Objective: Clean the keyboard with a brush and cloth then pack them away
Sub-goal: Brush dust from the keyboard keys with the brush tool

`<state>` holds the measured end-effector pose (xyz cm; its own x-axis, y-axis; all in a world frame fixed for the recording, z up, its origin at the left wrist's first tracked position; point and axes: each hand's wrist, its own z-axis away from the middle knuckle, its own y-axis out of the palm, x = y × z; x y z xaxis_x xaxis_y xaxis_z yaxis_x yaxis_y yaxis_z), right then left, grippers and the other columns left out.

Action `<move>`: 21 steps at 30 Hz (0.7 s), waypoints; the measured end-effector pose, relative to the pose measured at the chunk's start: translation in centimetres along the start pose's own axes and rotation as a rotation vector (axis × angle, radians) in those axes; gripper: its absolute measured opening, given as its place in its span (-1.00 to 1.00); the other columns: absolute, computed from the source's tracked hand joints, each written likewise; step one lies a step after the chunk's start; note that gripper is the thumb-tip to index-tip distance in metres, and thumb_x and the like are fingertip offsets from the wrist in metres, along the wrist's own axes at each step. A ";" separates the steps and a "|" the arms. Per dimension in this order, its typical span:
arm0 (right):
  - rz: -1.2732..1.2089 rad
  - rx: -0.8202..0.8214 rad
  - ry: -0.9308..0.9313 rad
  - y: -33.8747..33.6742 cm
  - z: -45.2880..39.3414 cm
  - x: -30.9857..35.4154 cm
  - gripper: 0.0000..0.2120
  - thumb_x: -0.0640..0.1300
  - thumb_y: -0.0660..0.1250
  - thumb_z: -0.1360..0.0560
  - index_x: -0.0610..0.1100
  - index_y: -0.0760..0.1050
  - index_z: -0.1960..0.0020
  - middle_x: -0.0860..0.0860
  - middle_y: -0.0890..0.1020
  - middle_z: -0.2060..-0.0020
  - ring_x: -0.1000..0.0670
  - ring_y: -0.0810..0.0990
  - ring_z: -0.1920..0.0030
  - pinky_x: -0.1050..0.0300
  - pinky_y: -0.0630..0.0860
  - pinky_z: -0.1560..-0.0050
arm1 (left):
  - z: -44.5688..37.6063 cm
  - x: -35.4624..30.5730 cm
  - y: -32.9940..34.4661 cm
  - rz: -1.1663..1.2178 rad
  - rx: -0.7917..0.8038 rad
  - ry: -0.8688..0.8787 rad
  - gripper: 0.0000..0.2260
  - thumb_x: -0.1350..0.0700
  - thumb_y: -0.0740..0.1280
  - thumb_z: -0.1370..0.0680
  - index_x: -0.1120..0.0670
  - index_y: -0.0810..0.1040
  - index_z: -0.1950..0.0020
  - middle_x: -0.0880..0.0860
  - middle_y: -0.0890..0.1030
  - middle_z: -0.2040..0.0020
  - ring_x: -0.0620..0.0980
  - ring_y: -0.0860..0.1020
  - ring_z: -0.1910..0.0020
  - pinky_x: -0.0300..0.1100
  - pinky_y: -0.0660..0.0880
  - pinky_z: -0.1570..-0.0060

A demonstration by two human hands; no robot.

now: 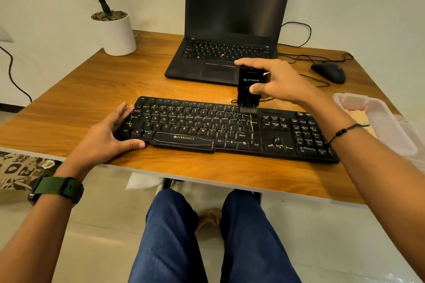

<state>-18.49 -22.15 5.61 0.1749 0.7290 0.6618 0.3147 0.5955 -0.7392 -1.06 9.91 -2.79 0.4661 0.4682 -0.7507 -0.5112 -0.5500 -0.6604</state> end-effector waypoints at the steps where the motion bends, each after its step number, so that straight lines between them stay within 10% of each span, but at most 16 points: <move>1: 0.010 0.011 -0.016 0.5 -0.2 0.4 -0.38 -0.35 0.34 -0.43 0.11 0.33 -0.38 0.01 0.42 -0.30 0.06 0.38 -0.18 0.13 0.56 0.03 | 0.0 0.1 0.0 -0.001 0.004 -0.002 -0.05 0.02 0.50 -0.22 -0.04 0.07 -0.51 -0.33 0.16 -0.30 -0.26 0.16 -0.34 -0.26 0.09 -0.35; 21: -0.146 -0.028 0.082 -1.5 1.7 -1.9 -0.35 -0.41 0.33 -0.41 0.17 0.37 -0.32 0.03 0.43 -0.23 -0.08 0.49 -0.18 0.00 0.63 0.09 | 0.1 -0.3 0.0 -0.006 -0.005 -0.018 -0.08 0.07 0.50 -0.27 -0.06 0.07 -0.51 -0.33 0.15 -0.28 -0.26 0.15 -0.30 -0.15 0.11 -0.40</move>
<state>-20.89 -23.84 5.25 0.2008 0.6045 0.7709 0.3683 0.6826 -0.6312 -1.30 9.86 -2.58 0.4557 0.4839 -0.7471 -0.5046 -0.5510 -0.6647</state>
